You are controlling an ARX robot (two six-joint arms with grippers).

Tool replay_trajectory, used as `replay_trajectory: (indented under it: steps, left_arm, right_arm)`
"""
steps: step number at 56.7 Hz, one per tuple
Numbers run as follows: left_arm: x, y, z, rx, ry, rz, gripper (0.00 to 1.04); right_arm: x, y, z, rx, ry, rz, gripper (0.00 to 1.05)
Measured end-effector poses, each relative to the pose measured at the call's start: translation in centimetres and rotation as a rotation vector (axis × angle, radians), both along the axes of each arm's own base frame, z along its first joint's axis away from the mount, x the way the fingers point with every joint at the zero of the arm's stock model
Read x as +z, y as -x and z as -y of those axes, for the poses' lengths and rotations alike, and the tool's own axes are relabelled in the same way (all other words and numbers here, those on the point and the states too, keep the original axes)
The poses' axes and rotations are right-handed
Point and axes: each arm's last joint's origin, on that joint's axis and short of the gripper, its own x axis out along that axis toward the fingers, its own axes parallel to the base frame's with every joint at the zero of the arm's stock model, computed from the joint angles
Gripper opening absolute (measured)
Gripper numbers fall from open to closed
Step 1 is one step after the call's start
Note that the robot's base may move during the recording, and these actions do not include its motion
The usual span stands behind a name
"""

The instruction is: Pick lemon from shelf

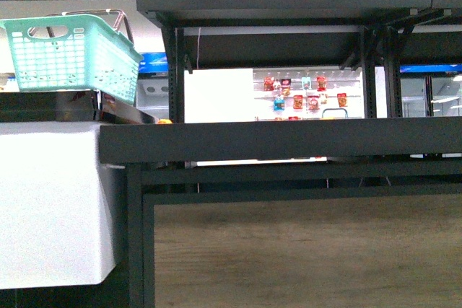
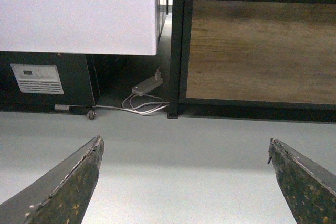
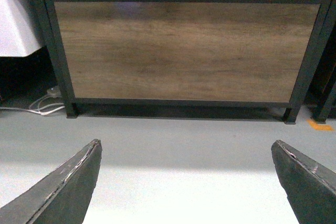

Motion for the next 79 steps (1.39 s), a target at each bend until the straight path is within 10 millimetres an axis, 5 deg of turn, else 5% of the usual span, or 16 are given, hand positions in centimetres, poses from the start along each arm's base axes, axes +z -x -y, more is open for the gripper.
replay_trajectory:
  steps: [79]
  left_arm:
    - [0.00, 0.00, 0.00, 0.001, 0.000, 0.000, 0.97]
  right_arm:
    - [0.00, 0.00, -0.01, 0.003, 0.000, 0.000, 0.97]
